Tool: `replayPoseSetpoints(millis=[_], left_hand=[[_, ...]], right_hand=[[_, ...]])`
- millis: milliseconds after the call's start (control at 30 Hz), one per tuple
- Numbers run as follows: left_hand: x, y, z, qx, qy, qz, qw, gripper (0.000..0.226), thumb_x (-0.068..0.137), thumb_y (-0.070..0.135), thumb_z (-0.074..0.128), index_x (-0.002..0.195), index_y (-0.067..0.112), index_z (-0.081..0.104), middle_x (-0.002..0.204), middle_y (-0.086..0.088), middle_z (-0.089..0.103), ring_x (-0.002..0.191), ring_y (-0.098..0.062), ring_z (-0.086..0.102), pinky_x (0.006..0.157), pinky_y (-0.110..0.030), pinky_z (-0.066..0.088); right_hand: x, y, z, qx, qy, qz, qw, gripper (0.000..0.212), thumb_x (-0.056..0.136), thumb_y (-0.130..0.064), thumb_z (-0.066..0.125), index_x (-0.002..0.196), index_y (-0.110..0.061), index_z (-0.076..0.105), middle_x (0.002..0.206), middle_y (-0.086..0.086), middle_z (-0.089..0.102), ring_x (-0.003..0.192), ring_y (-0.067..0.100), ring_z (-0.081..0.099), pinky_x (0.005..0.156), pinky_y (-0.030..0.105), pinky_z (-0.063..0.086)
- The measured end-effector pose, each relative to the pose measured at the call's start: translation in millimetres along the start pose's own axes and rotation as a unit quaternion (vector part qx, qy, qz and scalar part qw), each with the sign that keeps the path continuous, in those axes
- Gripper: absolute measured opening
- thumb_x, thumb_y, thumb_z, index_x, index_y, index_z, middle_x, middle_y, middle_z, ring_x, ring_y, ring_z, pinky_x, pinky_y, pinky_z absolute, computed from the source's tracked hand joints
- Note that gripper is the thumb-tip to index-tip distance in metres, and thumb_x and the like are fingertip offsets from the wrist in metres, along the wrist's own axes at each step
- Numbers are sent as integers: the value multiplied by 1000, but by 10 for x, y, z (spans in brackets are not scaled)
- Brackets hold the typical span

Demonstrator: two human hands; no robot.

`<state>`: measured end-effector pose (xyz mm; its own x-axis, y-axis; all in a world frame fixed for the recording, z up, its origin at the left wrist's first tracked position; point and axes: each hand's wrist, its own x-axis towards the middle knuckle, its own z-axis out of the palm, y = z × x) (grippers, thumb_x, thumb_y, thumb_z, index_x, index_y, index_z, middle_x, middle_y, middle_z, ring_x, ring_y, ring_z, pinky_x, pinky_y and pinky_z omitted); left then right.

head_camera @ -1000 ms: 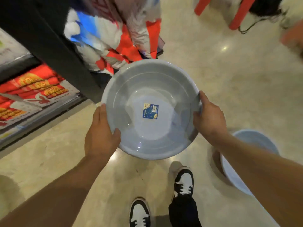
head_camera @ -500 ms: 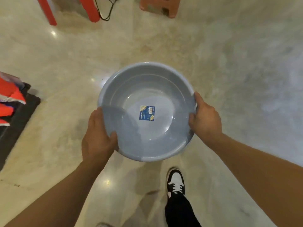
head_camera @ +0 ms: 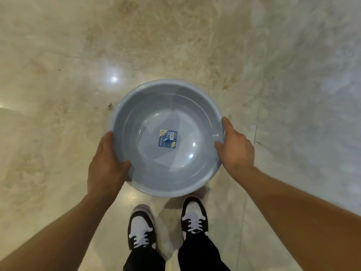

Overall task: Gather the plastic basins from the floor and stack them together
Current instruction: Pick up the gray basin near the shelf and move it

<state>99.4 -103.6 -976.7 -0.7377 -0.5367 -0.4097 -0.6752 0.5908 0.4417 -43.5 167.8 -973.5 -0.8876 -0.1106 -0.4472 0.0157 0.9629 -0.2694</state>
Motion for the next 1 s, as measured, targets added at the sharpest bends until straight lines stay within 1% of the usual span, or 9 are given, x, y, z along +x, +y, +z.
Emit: replayPoseSetpoints(millis=[200,333,433,500,533,600,667,800,1000], left_hand=[[214,-357,461,22,-9,6,1000,87,72,15,78,142,32,28,120,-4,60,79,-24,51,63,-34,42],[323,-515,567,31,-28,-4,999,91,73,17,79,144,31,23,122,-7,60,80,-27,52,64,-36,45],[366,-507,536,59,-62,-6,996,100,76,26,83,151,27,17,138,-9,53,97,-35,60,74,-44,52],[413,-476,423,128,-90,-3,988,100,79,38,79,155,23,16,149,-10,44,122,-39,53,93,-53,50],[421,-452,337,179,-101,4,979,97,82,47,75,156,22,17,154,-8,38,135,-38,44,104,-55,43],[401,-376,110,243,-110,22,964,90,87,60,59,157,23,18,165,-3,22,151,-30,19,119,-53,24],[339,-256,-208,250,-78,53,964,83,91,65,46,158,25,19,167,-1,14,153,-26,11,122,-50,17],[105,103,-1063,290,1,93,952,78,92,68,30,158,27,21,166,-2,18,153,-24,13,122,-47,13],[-536,772,-2888,275,104,80,952,77,91,67,29,153,22,40,157,-7,39,148,-28,31,119,-51,21]], right_hand=[[120,177,549,-33,-8,-6,999,68,93,-28,56,153,-28,23,101,1,65,71,21,55,60,30,41],[229,144,740,-41,-17,-6,999,74,95,-31,59,155,-29,17,110,4,66,76,23,60,61,32,44],[304,147,731,-56,-76,11,995,87,92,-35,66,155,-34,6,110,6,65,77,21,56,63,34,48],[305,145,636,-88,-128,6,988,91,93,-45,62,156,-37,-3,122,6,60,94,25,59,77,41,53],[301,125,558,-109,-145,5,983,89,94,-49,58,156,-37,-4,134,7,54,111,29,57,88,47,52],[269,14,345,-146,-147,-7,978,83,96,-53,52,157,-36,-1,154,6,35,136,34,40,104,52,42],[178,-203,72,-169,-121,-49,977,77,97,-55,48,158,-34,5,160,3,27,142,32,32,106,50,40],[-121,-818,-657,-216,-76,-169,959,74,95,-64,38,157,-33,12,162,-1,23,145,27,28,105,44,38],[-776,-2072,-2368,-227,-9,-312,922,78,92,-73,31,158,-36,13,166,-3,17,150,24,21,111,43,32]])
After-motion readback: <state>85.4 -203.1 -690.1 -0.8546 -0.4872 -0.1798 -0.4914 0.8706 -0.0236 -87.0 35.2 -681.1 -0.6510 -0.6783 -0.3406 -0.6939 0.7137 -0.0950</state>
